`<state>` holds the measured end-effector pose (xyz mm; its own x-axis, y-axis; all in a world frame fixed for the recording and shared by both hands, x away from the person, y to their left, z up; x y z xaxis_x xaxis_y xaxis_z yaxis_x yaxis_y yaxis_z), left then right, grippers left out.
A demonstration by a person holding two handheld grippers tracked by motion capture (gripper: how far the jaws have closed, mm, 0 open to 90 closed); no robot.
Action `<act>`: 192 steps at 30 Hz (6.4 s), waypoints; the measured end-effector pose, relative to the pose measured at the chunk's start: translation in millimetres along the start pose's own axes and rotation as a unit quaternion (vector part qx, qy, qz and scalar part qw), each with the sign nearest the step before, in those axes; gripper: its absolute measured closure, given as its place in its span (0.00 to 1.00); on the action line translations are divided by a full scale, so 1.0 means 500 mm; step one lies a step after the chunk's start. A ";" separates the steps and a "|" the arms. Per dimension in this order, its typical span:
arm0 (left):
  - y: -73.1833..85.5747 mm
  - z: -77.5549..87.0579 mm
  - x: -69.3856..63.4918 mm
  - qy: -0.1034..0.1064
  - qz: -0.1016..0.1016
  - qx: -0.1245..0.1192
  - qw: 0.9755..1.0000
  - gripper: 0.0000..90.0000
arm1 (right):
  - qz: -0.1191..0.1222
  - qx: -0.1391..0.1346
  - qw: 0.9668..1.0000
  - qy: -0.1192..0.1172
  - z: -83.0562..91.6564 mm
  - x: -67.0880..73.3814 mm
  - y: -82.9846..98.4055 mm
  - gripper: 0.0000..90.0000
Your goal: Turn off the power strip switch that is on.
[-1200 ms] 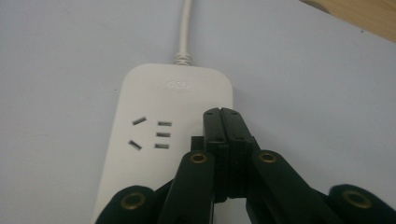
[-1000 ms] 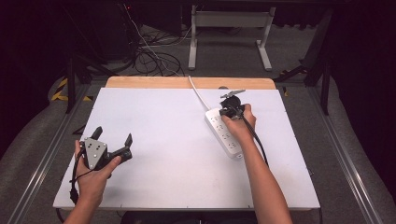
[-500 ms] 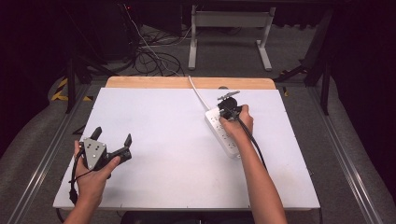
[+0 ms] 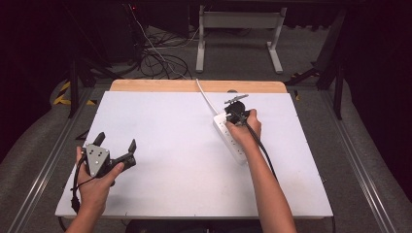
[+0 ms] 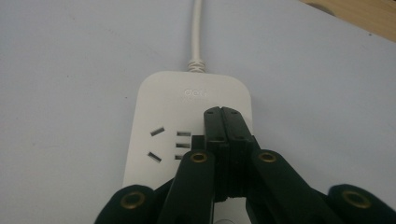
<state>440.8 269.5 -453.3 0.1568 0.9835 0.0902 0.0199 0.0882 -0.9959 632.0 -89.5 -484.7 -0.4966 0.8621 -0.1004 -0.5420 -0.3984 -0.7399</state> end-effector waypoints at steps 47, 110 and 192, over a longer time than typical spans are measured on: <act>0.001 -0.001 -0.005 0.004 -0.002 0.000 1.000 0.04 | -0.012 0.002 1.000 0.008 -0.001 0.003 0.001 1.00; 0.000 -0.001 0.003 -0.008 0.000 0.000 1.000 0.04 | -0.011 -0.388 0.922 0.003 0.429 -0.081 0.193 0.98; -0.002 -0.009 -0.002 0.002 0.002 -0.001 1.000 0.04 | 0.005 -0.356 0.934 0.020 0.379 -0.063 0.203 0.11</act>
<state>445.2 267.4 -452.1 0.1616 0.9830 0.0867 0.0219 0.0842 -0.9962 464.3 -216.2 -430.7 -0.4656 0.8763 -0.1237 0.0579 -0.1093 -0.9923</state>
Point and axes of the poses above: each handheld gripper's, and its own axes: z roughly backward along the jaws, y roughly out of its underside, x roughly to its left, the point moved 5 cm from there along -z, roughly forward along the jaws, and after that the axes turned 7 degrees about -x, right-handed, at the moved point
